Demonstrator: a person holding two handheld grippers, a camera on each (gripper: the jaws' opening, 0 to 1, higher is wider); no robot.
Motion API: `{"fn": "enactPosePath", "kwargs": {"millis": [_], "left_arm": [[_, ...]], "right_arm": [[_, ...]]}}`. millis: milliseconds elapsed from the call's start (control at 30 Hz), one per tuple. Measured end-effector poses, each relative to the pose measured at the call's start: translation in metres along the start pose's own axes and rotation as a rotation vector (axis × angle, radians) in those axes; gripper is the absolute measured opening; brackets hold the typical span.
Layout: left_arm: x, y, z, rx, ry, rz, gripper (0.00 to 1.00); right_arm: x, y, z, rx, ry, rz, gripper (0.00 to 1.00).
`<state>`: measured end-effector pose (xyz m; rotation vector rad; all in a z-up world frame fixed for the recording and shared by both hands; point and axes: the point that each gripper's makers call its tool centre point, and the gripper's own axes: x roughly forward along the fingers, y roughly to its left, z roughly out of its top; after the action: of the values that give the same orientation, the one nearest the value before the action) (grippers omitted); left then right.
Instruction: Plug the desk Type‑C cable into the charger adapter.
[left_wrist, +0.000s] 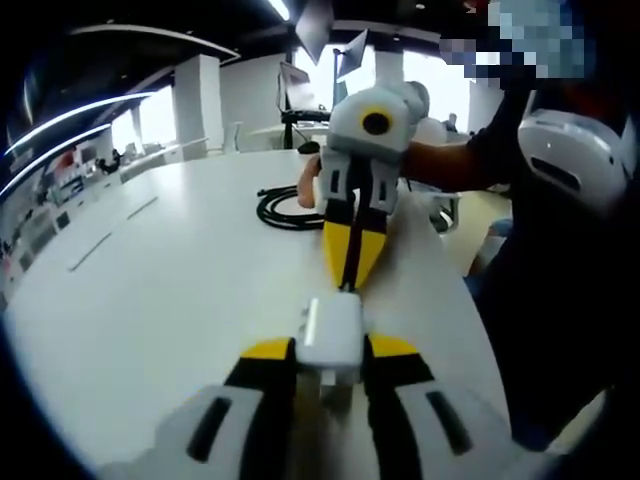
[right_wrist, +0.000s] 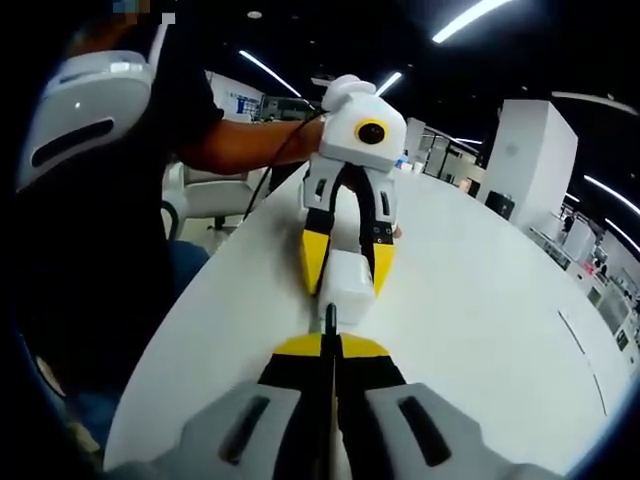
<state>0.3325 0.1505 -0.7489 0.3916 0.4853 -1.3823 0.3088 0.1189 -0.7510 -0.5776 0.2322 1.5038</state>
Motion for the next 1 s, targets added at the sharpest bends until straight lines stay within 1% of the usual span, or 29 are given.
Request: {"fn": "enactPosePath", "kwargs": {"millis": [300,333,400,467,600,767,1000], "left_arm": [[0.0012,-0.0002,0.0003,0.015,0.01,-0.001,0.24],[0.0014,-0.0001,0.0004,0.012,0.011,-0.001,0.24],[0.001,0.0003,-0.0002,0.016,0.014,-0.001,0.24],[0.0014,0.0002,-0.0005,0.017,0.022,0.0,0.24],[0.0013,0.0002,-0.0009,0.02,0.029,0.001,0.25],[0.0012,-0.0001,-0.0009,0.006,0.014,0.009,0.25],[0.0013,-0.0008,-0.0006,0.011,0.018,0.016,0.25]], "right_arm": [[0.0002,-0.0004,0.0007,0.022,-0.006,0.004,0.0],[0.0022,0.0031,0.0076,0.023,-0.042,0.026,0.0],[-0.0012,-0.0013,0.0029,0.029,-0.012,0.007,0.0],[-0.002,-0.0022,0.0036,0.028,-0.005,0.01,0.0],[-0.0024,-0.0018,0.0034,0.024,0.001,0.007,0.0],[-0.0024,-0.002,0.0028,0.029,-0.005,0.0,0.0],[-0.002,-0.0017,0.0024,0.017,0.002,-0.007,0.01]]}}
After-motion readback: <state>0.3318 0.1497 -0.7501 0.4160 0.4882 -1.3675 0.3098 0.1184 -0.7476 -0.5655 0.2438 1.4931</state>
